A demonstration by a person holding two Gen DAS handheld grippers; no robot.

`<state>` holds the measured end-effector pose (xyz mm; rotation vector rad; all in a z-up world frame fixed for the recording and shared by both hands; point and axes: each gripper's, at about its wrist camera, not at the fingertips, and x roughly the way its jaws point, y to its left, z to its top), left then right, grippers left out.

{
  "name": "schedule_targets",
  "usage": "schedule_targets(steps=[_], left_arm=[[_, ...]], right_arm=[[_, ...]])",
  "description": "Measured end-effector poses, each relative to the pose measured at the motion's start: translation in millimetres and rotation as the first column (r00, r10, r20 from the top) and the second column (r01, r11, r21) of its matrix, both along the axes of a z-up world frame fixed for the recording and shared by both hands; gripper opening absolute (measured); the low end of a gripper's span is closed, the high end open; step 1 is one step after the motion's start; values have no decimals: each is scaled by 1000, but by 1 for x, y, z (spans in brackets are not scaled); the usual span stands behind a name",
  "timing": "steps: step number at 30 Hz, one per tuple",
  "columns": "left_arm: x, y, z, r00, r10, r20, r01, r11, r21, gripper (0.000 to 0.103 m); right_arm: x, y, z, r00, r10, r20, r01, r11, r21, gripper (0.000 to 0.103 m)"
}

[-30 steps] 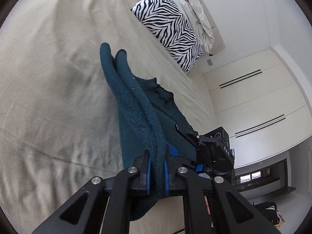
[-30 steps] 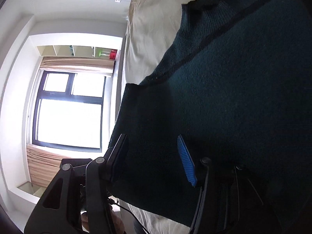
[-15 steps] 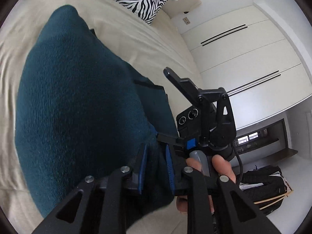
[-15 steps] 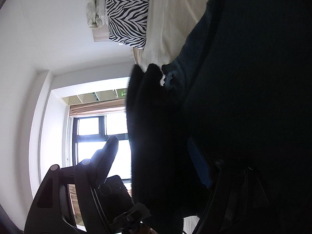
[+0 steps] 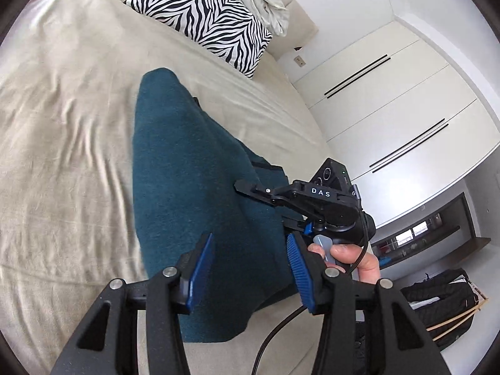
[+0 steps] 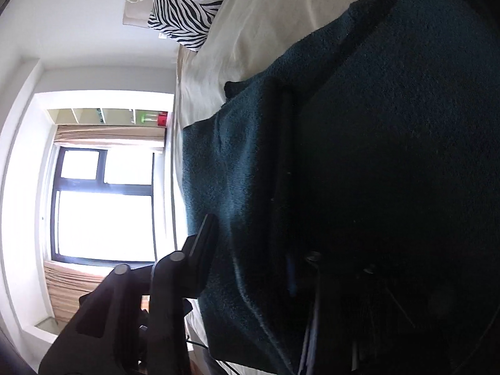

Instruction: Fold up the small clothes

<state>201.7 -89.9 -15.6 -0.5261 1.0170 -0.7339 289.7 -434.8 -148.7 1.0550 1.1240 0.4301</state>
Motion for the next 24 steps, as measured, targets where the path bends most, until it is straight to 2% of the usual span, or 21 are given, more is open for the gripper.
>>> schedule_targets(steps=[3,9,14,18,24], left_arm=[[-3,-2,2,1000,-20,22,20,1000,15,51],[2,-33,9,996,-57,61,54,997,48,51],[7,-61,11,993,-90,81,83,993,87,51],[10,-84,12,987,-126,99,114,986,125,51],[16,-115,7,980,-153,125,127,972,199,51]], right_arm=[[-2,-1,11,1000,7,8,-6,995,-103,16],[-18,-43,46,998,-16,56,29,973,-231,15],[-36,-85,49,997,-59,41,69,948,-311,15],[-50,-110,36,993,-109,40,116,947,-298,15],[-55,-111,22,993,-112,47,120,948,-294,15]])
